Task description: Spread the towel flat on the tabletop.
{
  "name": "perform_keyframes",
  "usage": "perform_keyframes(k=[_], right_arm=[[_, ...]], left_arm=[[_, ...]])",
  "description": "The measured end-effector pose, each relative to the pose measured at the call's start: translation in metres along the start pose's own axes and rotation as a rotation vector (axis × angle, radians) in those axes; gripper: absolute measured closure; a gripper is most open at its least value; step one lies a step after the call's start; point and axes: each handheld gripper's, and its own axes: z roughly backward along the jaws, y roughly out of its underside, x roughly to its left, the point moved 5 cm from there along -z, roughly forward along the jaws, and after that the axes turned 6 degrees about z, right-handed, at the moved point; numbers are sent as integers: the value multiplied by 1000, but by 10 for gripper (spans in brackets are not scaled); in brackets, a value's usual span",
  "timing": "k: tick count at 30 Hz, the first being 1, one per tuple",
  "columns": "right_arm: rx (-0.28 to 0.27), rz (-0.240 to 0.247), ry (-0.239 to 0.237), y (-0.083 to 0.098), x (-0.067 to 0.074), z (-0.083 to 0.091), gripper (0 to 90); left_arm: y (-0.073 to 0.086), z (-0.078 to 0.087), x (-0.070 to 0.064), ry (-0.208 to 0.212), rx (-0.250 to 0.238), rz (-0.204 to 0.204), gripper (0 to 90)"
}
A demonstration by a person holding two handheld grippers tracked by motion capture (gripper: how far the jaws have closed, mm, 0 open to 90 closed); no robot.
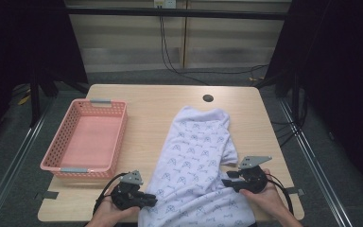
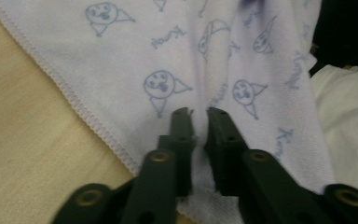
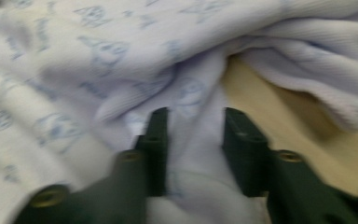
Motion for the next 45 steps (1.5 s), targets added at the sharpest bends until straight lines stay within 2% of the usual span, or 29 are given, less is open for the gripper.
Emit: perform_keyframes(k=[1,2,3,4,5,7,9,10,11,12,15,17,19,21,23,25,27,30,31,33,35,37,38,39,40,41,42,44,45], right_arm=[[5,7,-19,0,3,-1,737],[14,19,-23,1,5,-2,808],[15,17,-30,0,6,0,857],[-5,0,-45,-1,6,4,874],[-32,-11,-37,-3,5,11,885],[-61,-29,-30,-2,1,23,891],[-74,-52,-21,3,-1,36,893],[-77,-57,-13,8,-2,43,893],[-85,-69,-16,12,-1,49,893],[-89,-77,-18,17,0,55,893],[-82,-97,-4,32,5,66,892],[-95,-100,3,36,8,73,892],[-102,-100,-5,34,12,78,892],[-92,-84,-20,36,22,81,891],[-66,-59,-33,38,30,81,879],[-84,-62,-35,34,33,82,800],[-107,-55,-15,27,29,82,693],[-150,-65,28,10,9,73,630],[-149,-74,43,6,2,69,612],[-129,-83,88,-3,-20,54,569],[-119,-106,114,-10,-39,42,534],[-114,-119,140,-15,-51,33,516],[-103,-127,146,-17,-59,25,503],[-91,-141,150,-18,-63,20,520],[-77,-140,140,-18,-65,13,590],[-76,-141,125,-18,-65,10,636],[-74,-145,109,-18,-63,9,751],[-96,-100,95,-21,-54,12,882],[-110,-93,77,-23,-49,15,900]], left_arm=[[-6,0,3,-4,-31,10,698],[-14,0,8,-9,-53,7,675],[-21,-3,13,-39,-78,8,657],[-30,-7,18,-52,-94,16,633],[-37,-10,22,-68,-107,7,624],[-47,-18,29,-85,-104,-3,613],[-55,-26,34,-79,-108,25,617],[-54,-31,35,-99,-88,14,641],[-51,-35,34,-102,-44,4,677],[-48,-38,32,-90,-34,-3,717],[-38,-31,23,-124,13,-54,825],[-28,-25,16,-122,17,-37,838],[-16,-18,8,-102,37,-44,849],[-5,-10,0,-53,59,-19,848],[5,-5,-7,0,72,-1,835],[6,-3,-7,17,66,3,787],[-3,-4,-2,0,26,23,712],[-23,-6,10,-26,-42,25,684],[-31,-8,14,-34,-60,34,674],[-48,-16,28,-67,-87,45,644],[-57,-23,37,-79,-92,54,628],[-62,-33,44,-125,-68,29,621],[-62,-37,47,-116,-57,32,621],[-61,-40,48,-129,-39,32,654],[-61,-40,48,-138,-39,26,691],[-59,-38,47,-128,-28,29,710],[-56,-35,46,-131,-19,27,745],[-48,-30,44,-102,-15,50,779],[-43,-27,42,-92,-12,53,790]])
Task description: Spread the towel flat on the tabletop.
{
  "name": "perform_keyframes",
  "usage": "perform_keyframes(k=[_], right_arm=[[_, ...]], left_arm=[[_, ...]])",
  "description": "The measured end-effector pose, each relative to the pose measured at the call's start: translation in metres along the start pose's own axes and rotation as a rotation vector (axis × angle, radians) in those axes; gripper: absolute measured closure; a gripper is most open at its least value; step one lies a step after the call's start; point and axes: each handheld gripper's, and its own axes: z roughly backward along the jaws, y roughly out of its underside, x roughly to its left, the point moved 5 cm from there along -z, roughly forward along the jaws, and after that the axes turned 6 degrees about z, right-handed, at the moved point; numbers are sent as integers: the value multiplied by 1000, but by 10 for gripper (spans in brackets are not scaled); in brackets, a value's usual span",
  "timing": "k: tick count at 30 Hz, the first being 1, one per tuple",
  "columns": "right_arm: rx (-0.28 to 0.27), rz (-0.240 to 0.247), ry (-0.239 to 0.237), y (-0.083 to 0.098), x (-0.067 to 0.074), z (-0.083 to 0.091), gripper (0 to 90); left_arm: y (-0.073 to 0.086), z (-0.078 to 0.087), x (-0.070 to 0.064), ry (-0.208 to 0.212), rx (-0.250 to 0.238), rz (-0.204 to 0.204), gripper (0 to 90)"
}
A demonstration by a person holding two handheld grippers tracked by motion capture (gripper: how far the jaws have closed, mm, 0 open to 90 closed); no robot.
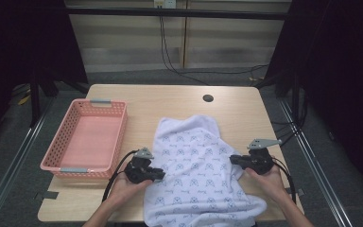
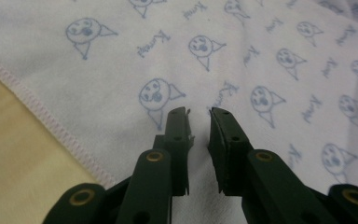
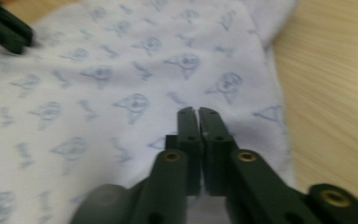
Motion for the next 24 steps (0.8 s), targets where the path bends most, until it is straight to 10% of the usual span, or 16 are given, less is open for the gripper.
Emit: perform_keyframes(k=[6,10,16,18,21,24], right_arm=[[-47,70,-38,-6,28,20,829],[-22,-9,-2,-4,5,10,592],[18,-54,38,-7,-23,-19,491],[37,-67,38,-5,-26,-30,532],[61,-81,-25,-1,-23,-34,831],[15,-87,-36,-6,-23,-20,875]], left_arm=[[19,13,-13,16,19,-30,767],[17,12,-10,32,-1,9,751],[-1,3,1,-16,-40,15,736],[-5,1,4,-31,-41,18,707],[-7,-4,5,-32,-52,23,700],[-5,-3,4,-40,-50,21,700]])
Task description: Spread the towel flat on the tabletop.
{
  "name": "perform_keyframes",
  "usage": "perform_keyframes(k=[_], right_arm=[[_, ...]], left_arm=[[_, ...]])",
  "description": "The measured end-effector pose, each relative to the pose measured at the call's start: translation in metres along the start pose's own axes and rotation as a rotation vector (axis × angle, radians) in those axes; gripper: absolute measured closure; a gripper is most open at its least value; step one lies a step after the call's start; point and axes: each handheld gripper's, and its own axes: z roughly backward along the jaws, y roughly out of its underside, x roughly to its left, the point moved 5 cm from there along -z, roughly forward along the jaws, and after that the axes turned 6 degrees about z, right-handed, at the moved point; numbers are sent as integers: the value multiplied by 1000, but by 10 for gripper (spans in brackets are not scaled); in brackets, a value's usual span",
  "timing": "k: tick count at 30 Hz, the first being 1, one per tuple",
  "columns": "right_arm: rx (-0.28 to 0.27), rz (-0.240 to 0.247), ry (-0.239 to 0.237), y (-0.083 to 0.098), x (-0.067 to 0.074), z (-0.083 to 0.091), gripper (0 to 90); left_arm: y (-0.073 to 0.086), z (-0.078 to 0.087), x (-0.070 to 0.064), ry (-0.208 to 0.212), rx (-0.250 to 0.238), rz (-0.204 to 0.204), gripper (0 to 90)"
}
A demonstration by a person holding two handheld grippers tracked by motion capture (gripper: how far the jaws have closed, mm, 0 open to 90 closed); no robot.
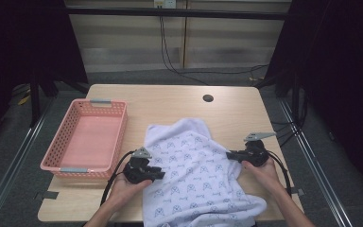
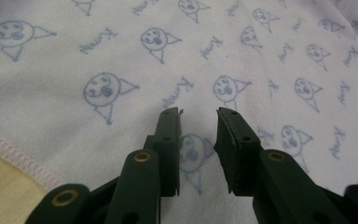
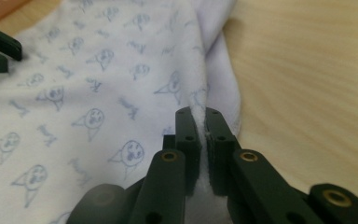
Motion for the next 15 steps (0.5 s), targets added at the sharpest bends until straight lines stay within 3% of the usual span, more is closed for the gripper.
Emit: perform_keyframes(k=[3,7,10,12,14,15], right_arm=[[-44,23,9,-6,7,21,876],[-93,74,-9,-5,32,52,877],[-59,101,-18,8,48,61,877],[-21,104,-23,21,58,62,876],[15,98,-44,35,66,60,875],[34,102,-59,41,71,58,871]], left_arm=[[0,-1,0,13,-1,0,699],[0,-3,-4,29,0,-11,698],[6,-4,-18,54,29,-52,716],[11,-1,-25,65,54,-57,731],[23,4,-38,120,83,-68,731],[28,8,-42,121,102,-84,731]])
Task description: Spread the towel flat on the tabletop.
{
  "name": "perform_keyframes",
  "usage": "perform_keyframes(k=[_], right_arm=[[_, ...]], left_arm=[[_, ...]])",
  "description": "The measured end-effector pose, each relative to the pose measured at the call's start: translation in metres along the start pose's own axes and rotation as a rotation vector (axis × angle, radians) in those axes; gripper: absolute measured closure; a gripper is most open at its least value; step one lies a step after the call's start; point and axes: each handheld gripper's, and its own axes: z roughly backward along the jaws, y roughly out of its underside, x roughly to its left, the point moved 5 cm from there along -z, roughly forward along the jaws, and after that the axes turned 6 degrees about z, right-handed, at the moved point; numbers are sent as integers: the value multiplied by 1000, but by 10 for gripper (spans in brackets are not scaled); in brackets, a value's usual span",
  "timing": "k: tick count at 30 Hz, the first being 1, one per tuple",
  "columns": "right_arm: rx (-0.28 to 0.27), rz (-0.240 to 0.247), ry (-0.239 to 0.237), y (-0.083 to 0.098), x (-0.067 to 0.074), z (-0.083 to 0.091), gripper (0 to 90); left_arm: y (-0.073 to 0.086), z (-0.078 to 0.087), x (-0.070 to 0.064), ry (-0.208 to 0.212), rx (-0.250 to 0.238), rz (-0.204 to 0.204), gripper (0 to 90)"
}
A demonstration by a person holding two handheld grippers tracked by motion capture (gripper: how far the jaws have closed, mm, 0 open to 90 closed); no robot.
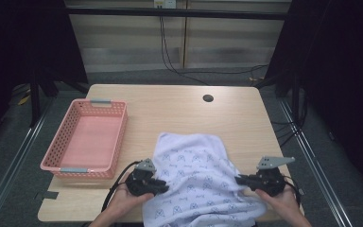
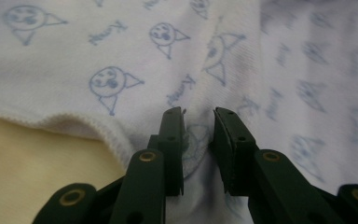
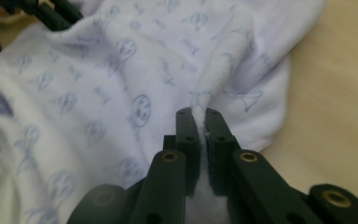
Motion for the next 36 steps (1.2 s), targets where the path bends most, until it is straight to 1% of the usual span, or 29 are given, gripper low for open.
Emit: perform_keyframes(k=[1,3,4,5,6,7,8,9,10,12,13,14,15,16,17,19,20,22,23,24,25,27,28,30,32,33,34,35,36], right_arm=[[23,9,-22,5,6,-3,864],[47,26,-45,11,18,-10,840],[55,35,-70,13,24,-13,802],[72,49,-94,14,28,-18,769],[92,54,-112,14,32,-21,736],[96,62,-117,12,32,-23,724],[79,61,-118,7,30,-22,687],[54,56,-115,2,27,-19,665],[24,46,-101,-5,20,-16,645],[-25,25,-77,-18,3,-10,643],[-37,18,-67,-22,-5,-10,649],[-45,-1,-39,-27,-16,-10,670],[-43,-10,-16,-29,-26,-13,672],[-25,-27,3,-29,-38,-21,650],[-11,-41,0,-28,-41,-26,632],[40,-38,17,-23,-44,-41,605],[56,-30,15,-21,-43,-47,603],[75,-33,4,-17,-40,-54,611],[95,-30,11,-16,-39,-56,664],[103,-39,1,-14,-39,-58,778],[98,-36,-7,-14,-39,-58,848],[75,-28,22,-17,-39,-50,884],[42,-28,39,-20,-41,-43,887],[-19,-49,96,-28,-49,-24,890],[-75,-45,174,-34,-58,-3,891],[-107,-59,189,-37,-61,7,891],[-133,-59,197,-39,-62,16,891],[-154,-54,202,-41,-62,22,890],[-183,-50,181,-42,-58,28,890]], left_arm=[[5,2,-5,-8,10,-12,731],[12,7,-10,13,25,-11,724],[14,9,-10,9,18,-9,701],[14,10,-10,17,10,-10,690],[14,10,-8,23,15,-6,684],[11,9,-6,11,2,2,675],[7,10,-3,-3,-15,7,647],[2,10,1,-10,-41,12,644],[-3,11,5,-14,-63,27,646],[-11,8,14,-39,-74,37,655],[-14,7,19,-50,-78,45,659],[-16,5,23,-57,-77,53,662],[-18,1,28,-70,-75,69,661],[-18,1,29,-73,-60,66,659],[-17,0,30,-67,-69,66,658],[-16,2,30,-69,-70,69,649],[-15,1,30,-65,-78,70,646],[-15,2,29,-66,-80,71,642],[-15,1,29,-66,-82,71,639],[-14,2,29,-69,-76,64,639],[-14,2,29,-69,-75,59,638],[-13,3,29,-69,-74,61,640],[-13,3,29,-70,-77,63,640],[-11,4,30,-65,-81,69,640],[-10,6,29,-61,-73,73,640],[-9,7,28,-55,-65,72,641],[-7,7,26,-54,-58,66,643],[-5,7,22,-35,-47,63,647],[-4,7,19,-28,-43,63,647]])
